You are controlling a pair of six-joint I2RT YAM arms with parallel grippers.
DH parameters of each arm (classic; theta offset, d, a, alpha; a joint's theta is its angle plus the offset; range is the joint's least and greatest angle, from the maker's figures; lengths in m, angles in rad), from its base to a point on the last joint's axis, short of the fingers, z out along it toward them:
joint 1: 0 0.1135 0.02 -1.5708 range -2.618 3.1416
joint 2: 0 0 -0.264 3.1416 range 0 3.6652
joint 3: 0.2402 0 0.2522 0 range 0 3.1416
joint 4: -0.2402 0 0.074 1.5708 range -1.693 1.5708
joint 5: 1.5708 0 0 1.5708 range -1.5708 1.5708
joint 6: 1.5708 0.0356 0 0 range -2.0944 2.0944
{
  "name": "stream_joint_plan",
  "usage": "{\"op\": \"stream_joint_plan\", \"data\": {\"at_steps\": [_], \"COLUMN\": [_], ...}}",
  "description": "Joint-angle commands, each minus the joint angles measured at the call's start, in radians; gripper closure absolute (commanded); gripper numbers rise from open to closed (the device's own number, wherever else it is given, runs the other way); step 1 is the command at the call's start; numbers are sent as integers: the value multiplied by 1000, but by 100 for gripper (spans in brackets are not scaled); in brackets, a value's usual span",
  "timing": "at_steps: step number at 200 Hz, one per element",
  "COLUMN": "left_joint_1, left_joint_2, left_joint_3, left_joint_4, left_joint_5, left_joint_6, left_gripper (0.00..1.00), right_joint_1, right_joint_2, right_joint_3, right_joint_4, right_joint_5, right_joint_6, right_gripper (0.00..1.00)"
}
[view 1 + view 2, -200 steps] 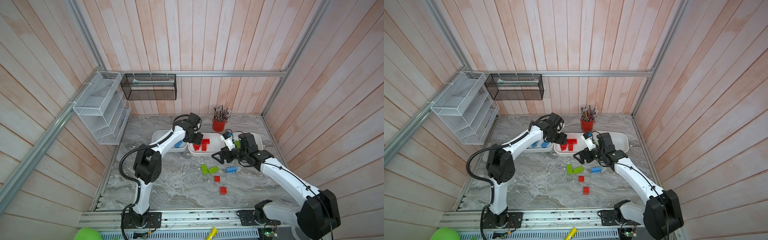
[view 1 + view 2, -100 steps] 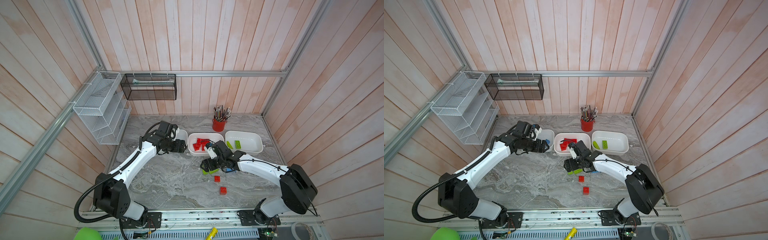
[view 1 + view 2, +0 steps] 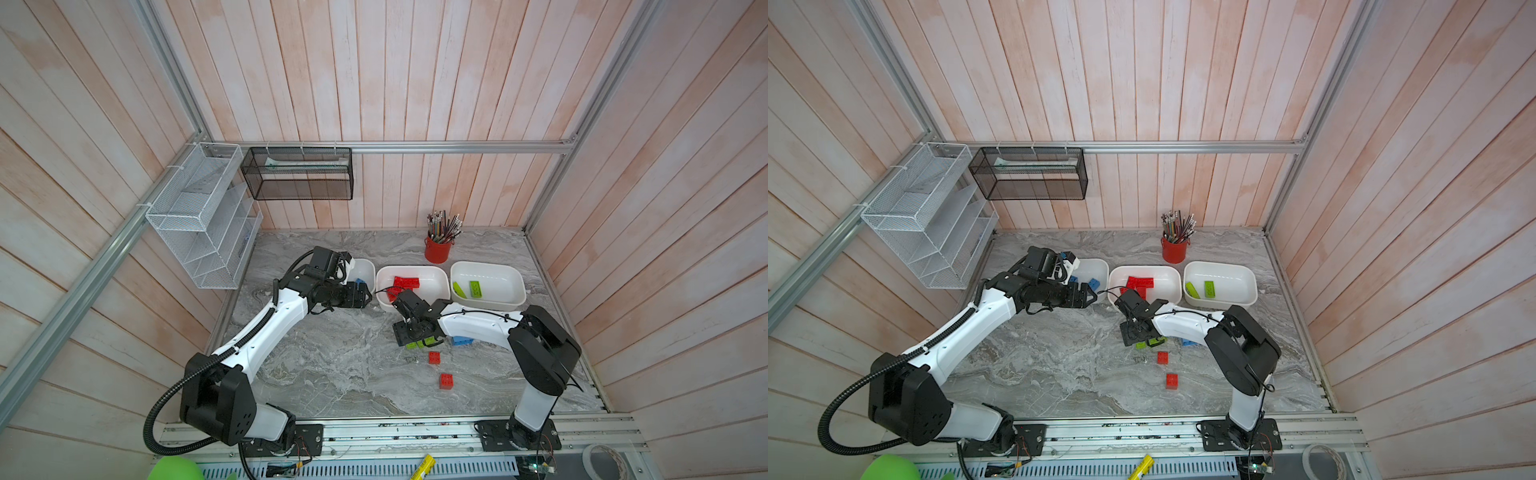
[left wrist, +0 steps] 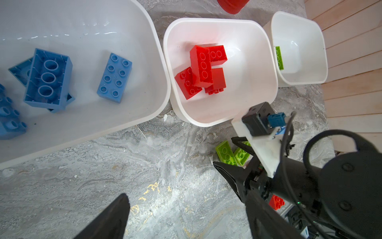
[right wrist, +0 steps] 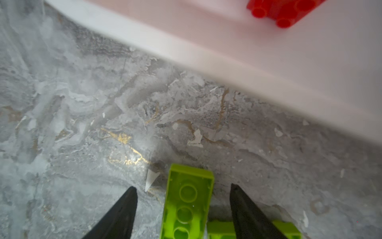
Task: Sort the legos into containers by color
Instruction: Pick up the lego from the center of the table, then place the lego in the container.
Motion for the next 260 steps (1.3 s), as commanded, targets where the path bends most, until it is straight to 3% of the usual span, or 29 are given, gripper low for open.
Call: {"op": "stream_joint_plan", "data": {"at_steps": [1, 39, 63, 113, 142, 184, 203, 226, 260], "left_joint_1": [7, 7, 9, 9, 7, -15, -30, -48, -57], "left_joint_2": [-30, -38, -48, -63, -80, -57, -51, -32, -17], "left_joint_3": [-25, -34, -43, -33, -38, -33, -24, -5, 5], "left_joint_4": [10, 10, 6, 14, 47, 62, 77, 85, 97], "left_joint_5": [3, 2, -6, 59, 123, 132, 136, 143, 145], "left_joint_6": [10, 10, 11, 0, -28, -40, -53, -61, -73], "left_gripper": [10, 10, 10, 9, 10, 10, 10, 10, 10], "right_joint_1": [25, 53, 61, -3, -114, -378, -486, -610, -712], "right_joint_2": [34, 70, 65, -113, -261, -351, -331, -266, -129], "right_joint_3": [27, 52, 52, 105, 73, 59, 69, 67, 114], "right_joint_4": [-48, -80, -94, -146, -141, -107, -97, -39, 13], "right_joint_5": [39, 46, 61, 72, 65, 39, 52, -15, -85], "right_joint_6": [45, 83, 89, 38, -9, -161, -228, -279, -339], "right_gripper": [38, 61, 71, 75, 75, 75, 75, 75, 75]}}
